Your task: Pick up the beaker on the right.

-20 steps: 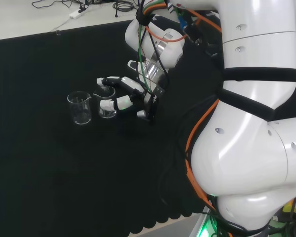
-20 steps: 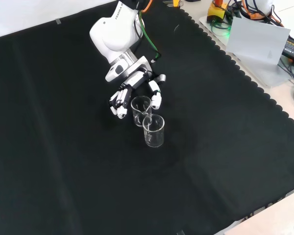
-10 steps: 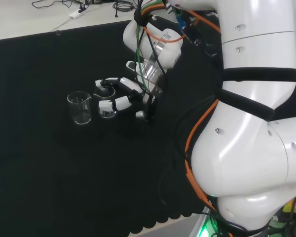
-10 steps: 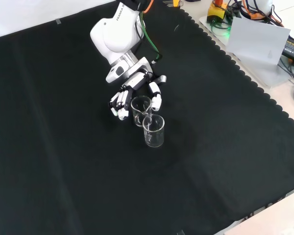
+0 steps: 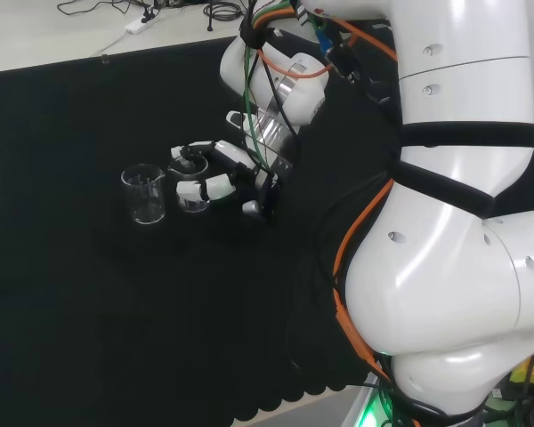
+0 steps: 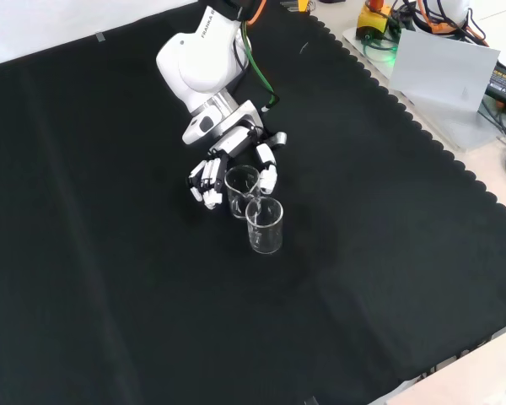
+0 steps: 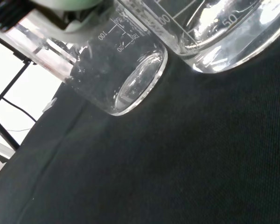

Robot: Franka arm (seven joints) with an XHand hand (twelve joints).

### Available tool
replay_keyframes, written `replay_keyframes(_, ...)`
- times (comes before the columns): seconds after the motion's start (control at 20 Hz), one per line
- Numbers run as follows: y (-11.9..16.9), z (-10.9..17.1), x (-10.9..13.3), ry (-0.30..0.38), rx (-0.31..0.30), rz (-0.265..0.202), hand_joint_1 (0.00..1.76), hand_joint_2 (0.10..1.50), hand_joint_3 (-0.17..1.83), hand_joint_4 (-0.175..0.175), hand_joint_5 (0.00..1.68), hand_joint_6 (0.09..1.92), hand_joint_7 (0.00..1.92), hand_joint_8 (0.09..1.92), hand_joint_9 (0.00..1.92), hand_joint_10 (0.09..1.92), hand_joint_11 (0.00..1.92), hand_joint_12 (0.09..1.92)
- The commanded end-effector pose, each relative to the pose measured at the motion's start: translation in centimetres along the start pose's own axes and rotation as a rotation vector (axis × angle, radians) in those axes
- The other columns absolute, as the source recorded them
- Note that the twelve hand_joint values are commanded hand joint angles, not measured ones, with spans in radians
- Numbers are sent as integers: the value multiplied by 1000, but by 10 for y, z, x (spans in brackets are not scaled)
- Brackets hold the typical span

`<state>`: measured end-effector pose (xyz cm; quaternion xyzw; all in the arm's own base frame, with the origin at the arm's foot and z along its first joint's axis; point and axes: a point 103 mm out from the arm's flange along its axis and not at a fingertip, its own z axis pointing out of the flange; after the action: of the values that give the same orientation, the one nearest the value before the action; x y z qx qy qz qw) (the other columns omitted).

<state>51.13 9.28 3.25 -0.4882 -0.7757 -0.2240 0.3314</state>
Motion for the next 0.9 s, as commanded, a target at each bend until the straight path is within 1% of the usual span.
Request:
replay_keyframes(0.05, 4, 5, 1, 7, -4, 3, 867, 589, 607, -12, 594, 112, 476, 556, 553, 544, 0, 1292)
replay_keyframes(0.2, 6, 7, 2, 25, -9, 2, 872, 600, 602, -9, 614, 127, 491, 553, 572, 540, 0, 1305)
replay_keyframes(0.3, 6, 7, 2, 33, -16, 2, 882, 614, 588, -5, 623, 197, 517, 534, 604, 515, 0, 1320)
replay_keyframes(0.4, 5, 8, 1, 41, -23, 2, 899, 623, 583, 0, 607, 376, 553, 517, 646, 489, 2, 1338)
replay_keyframes(0.5, 4, 7, 2, 44, -42, 5, 923, 631, 586, 9, 609, 567, 589, 512, 686, 478, 24, 1341)
replay_keyframes(0.55, 4, 7, 2, 43, -56, 9, 944, 641, 591, 20, 646, 640, 631, 521, 714, 481, 44, 1344)
replay_keyframes(0.6, 4, 6, 3, 45, -69, 14, 976, 655, 602, 47, 736, 693, 722, 522, 781, 478, 86, 1343)
replay_keyframes(0.65, 4, 5, 3, 45, -83, 19, 1013, 743, 509, 98, 873, 770, 853, 519, 871, 475, 151, 1340)
replay_keyframes(0.7, 4, 3, 4, 41, -94, 24, 1049, 808, 426, 116, 987, 795, 996, 495, 981, 458, 243, 1321)
replay_keyframes(0.75, 3, 1, 6, 26, -117, 28, 1140, 878, 303, 14, 1057, 786, 1087, 564, 1083, 439, 338, 1287)
replay_keyframes(0.8, 3, -1, 6, 24, -133, 33, 1208, 932, 197, -71, 1099, 765, 1141, 619, 1174, 419, 439, 1246)
replay_keyframes(0.85, 2, -4, 7, 20, -149, 39, 1289, 962, 116, -122, 1126, 737, 1199, 622, 1180, 517, 562, 1184)
replay_keyframes(0.9, 2, -8, 8, 11, -156, 42, 1343, 980, 65, -150, 1140, 720, 1233, 618, 1167, 612, 654, 1133)
